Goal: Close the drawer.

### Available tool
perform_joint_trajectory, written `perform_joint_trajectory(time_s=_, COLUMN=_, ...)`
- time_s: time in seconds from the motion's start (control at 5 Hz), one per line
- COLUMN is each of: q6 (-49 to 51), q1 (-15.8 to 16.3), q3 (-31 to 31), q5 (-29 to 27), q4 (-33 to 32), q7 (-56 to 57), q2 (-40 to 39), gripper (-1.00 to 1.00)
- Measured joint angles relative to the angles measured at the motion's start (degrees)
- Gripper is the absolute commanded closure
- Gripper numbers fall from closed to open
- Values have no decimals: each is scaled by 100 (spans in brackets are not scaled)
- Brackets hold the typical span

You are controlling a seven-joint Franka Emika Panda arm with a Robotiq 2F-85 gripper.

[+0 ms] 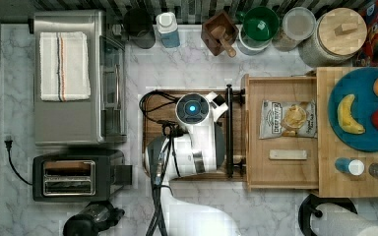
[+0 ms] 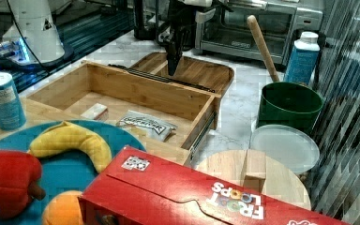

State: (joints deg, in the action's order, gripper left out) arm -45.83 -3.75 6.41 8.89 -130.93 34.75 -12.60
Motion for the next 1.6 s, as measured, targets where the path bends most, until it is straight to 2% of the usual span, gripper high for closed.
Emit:
perform_joint_trajectory(time_s=0.4, q6=-450, q1=-214, q3=-37, q5=41, q4=0, q7=694, q2=-6, gripper=100)
perform_joint_trajectory(time_s=0.8, q6=-386, q1=-675, q3=-219, q5=111, q4=145, q7=1827, q2=-189, gripper=100)
perform_joint_trajectory(time_s=1.6, q6=-140, q1=-1259, q3=-644, q5=129, q4=560, q7=2854, q2=-343, gripper=100)
